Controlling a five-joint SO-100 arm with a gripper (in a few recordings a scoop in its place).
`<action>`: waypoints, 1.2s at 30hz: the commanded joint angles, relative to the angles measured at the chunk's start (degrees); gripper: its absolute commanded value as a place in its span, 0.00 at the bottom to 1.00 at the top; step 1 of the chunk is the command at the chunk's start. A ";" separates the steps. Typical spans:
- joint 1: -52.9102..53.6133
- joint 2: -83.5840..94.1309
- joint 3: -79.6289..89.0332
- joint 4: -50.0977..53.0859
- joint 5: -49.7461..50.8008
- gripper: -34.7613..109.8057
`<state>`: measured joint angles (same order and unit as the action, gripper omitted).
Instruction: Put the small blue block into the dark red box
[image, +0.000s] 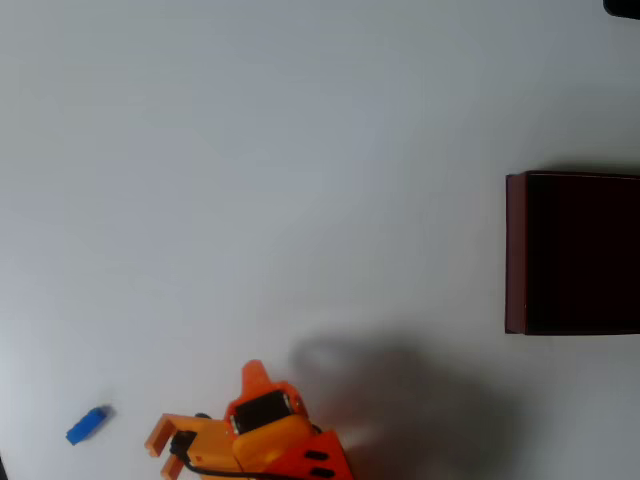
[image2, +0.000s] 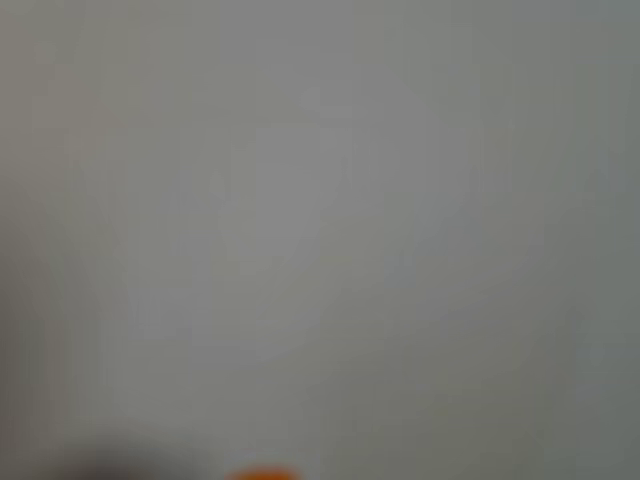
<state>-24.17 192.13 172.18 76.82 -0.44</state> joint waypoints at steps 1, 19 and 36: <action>0.53 0.18 0.00 0.53 0.62 0.25; 0.53 0.18 0.00 0.53 0.62 0.25; 6.15 0.26 -0.35 0.44 18.98 0.25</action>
<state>-19.86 192.13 172.18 76.20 11.95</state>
